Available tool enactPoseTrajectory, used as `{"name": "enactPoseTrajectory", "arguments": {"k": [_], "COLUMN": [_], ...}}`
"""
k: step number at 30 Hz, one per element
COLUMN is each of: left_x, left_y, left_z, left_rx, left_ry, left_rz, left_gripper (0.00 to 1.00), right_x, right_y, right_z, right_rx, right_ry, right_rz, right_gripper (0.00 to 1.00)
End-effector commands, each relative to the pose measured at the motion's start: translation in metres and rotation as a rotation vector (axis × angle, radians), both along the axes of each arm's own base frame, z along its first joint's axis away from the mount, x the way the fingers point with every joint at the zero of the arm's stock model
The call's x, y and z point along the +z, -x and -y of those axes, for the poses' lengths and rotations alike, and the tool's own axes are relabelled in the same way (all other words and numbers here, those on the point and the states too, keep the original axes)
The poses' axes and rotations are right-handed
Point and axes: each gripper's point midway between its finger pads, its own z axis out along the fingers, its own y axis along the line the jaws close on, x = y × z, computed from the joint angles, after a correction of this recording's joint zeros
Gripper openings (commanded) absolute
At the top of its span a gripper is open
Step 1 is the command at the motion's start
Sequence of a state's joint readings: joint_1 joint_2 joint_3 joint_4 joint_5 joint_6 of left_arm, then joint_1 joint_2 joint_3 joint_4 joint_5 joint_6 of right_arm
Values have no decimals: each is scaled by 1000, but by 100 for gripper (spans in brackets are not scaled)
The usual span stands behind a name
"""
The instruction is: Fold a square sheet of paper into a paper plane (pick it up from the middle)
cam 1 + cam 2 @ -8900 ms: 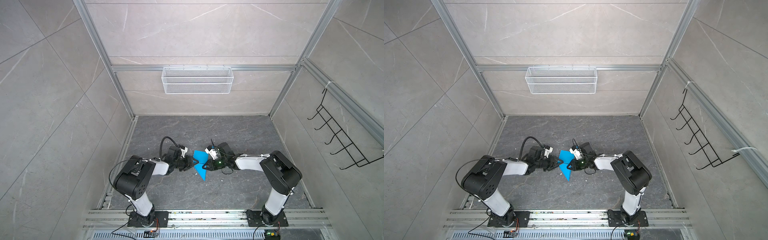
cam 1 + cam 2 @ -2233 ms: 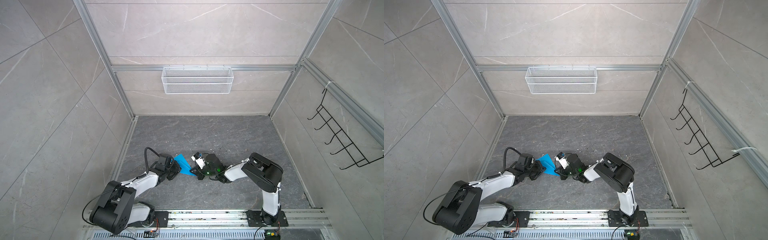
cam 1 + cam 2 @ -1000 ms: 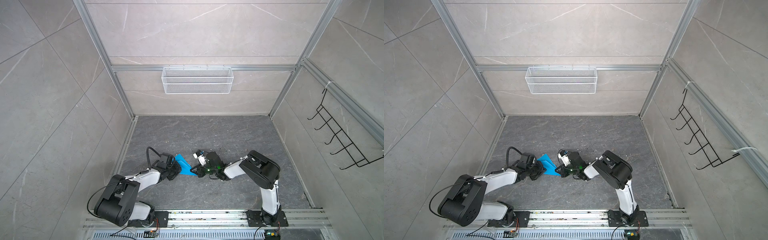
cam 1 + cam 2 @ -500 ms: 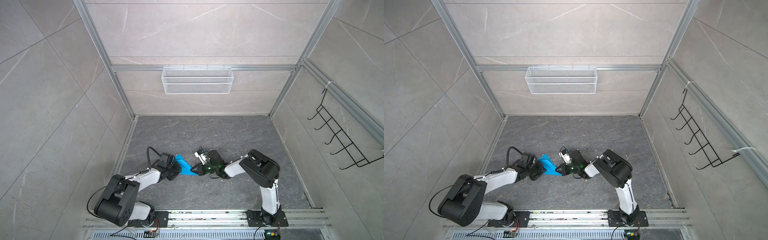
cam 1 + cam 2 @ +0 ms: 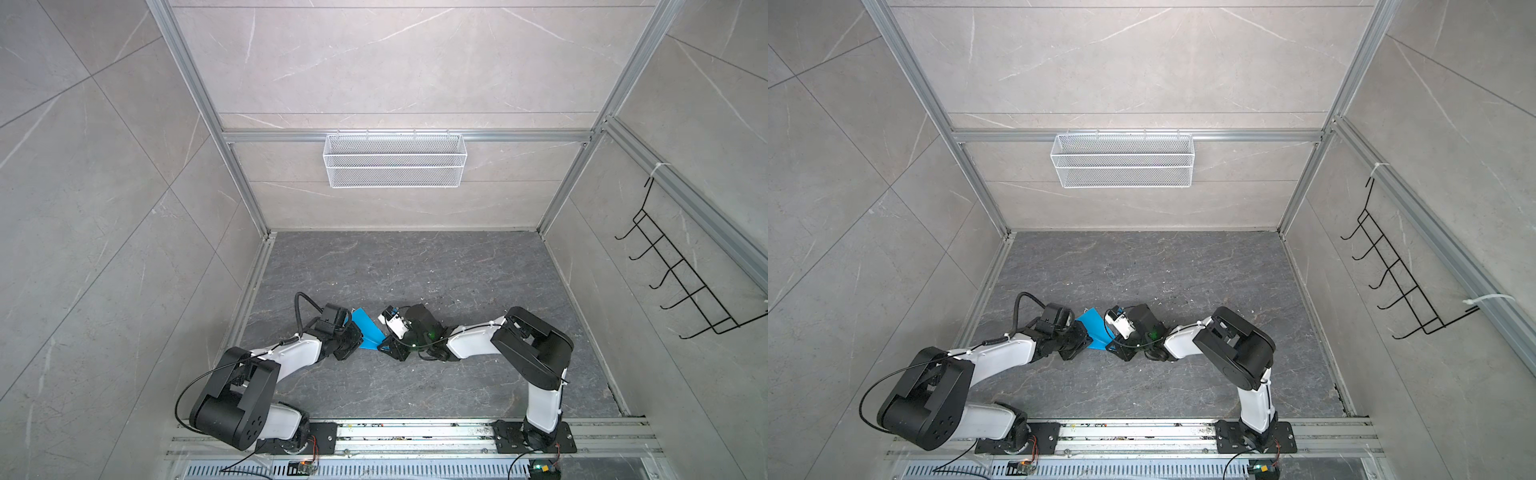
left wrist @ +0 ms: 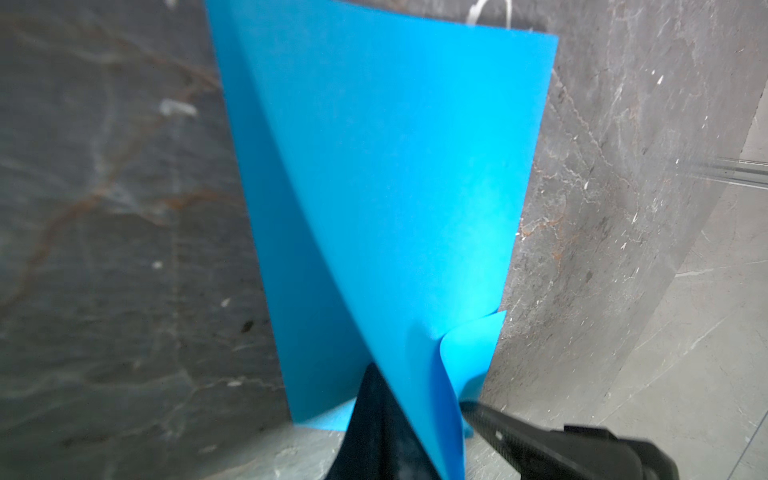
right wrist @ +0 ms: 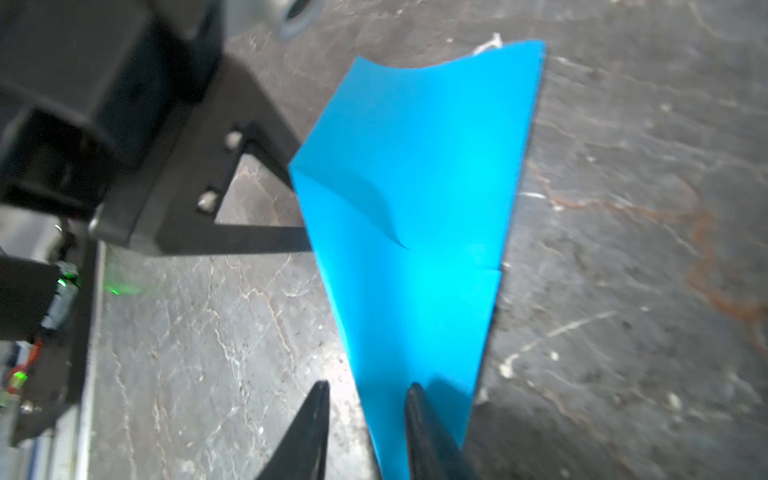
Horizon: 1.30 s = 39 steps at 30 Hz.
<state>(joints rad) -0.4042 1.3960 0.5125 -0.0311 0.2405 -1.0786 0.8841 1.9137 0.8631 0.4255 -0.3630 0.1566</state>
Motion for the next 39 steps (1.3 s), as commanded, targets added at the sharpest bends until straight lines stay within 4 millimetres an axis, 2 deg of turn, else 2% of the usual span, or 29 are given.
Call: {"name": "enactPoseTrajectory", "arguments": {"k": [1,5,11,21,26,31,34,39], "left_x": [-3,-3,-4,-4,-4,-4,-4,-3], "left_y": [4,4,5,6,6,6,5,5], "left_z": [0,0,1,0,0,0,0,0], "left_rx": [-12,-10,-11,-12,-9,-10,-9,-13], "left_ry": [-13,-11,-7,-9,-9,-11,-11,-9], "left_rz": [-34,-33,-36,-39,-36,-39,-37,-34], "left_gripper": [4,4,4,4,4,4,4,4], "right_x": [2,-1,-8,-14,-15,-15,-18,-17], "right_y": [-15,-16,-14,-16,-18,-18,-15,-12], "right_z": [7,0,-9,-5,-2,0,2,0], "right_rx": [-4,42,77,52,34,35,40,39], "right_ry": [131,176,216,229,237,243,246,204], "right_rz": [177,279,321,320,332,340,329,288], "right_gripper": [38,39,35,24,29,28,24,10]}}
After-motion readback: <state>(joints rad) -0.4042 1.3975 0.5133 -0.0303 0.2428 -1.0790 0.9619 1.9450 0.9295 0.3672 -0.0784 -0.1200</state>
